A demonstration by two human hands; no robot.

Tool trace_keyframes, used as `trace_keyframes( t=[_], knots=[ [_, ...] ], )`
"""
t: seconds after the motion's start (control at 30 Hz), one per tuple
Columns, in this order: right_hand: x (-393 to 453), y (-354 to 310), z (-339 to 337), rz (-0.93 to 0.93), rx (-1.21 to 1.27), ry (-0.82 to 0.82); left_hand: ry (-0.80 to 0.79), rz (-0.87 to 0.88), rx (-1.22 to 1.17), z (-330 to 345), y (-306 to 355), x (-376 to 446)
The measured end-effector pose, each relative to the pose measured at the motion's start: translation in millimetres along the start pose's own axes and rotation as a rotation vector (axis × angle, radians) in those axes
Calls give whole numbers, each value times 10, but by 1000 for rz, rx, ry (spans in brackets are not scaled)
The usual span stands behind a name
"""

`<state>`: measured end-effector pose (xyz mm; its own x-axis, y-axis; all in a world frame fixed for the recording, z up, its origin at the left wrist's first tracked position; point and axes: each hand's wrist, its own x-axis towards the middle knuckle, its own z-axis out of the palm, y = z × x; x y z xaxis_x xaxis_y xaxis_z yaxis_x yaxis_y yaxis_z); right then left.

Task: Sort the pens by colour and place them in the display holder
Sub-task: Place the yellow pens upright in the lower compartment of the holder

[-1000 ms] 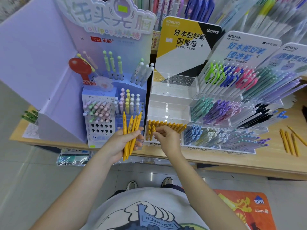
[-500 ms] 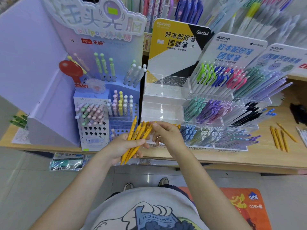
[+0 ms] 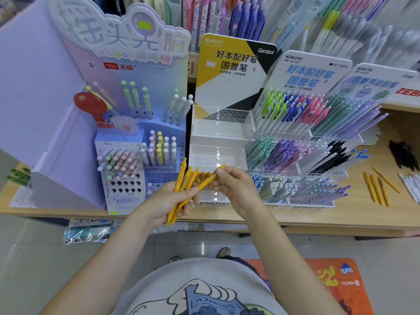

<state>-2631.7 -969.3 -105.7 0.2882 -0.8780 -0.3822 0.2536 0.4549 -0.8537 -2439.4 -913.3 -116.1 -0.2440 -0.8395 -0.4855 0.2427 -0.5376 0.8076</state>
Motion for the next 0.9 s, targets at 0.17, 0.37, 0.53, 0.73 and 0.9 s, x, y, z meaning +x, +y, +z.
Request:
trace_keyframes(
  t=[0.17, 0.37, 0.53, 0.73, 0.9],
  knots=[
    [21, 10, 2, 7, 35, 26, 29, 25, 21, 9, 1, 44],
    [0, -34, -48, -15, 42, 92, 123, -14, 49, 15, 4, 94],
    [19, -179, -161, -174, -106, 309, 309, 1, 7, -58, -12, 109],
    [120, 47, -203, -328, -578, 354, 317, -9, 11, -58, -2, 106],
    [196, 356, -138, -320, -704, 352, 299, -14, -10, -49, 9, 80]
  ],
)
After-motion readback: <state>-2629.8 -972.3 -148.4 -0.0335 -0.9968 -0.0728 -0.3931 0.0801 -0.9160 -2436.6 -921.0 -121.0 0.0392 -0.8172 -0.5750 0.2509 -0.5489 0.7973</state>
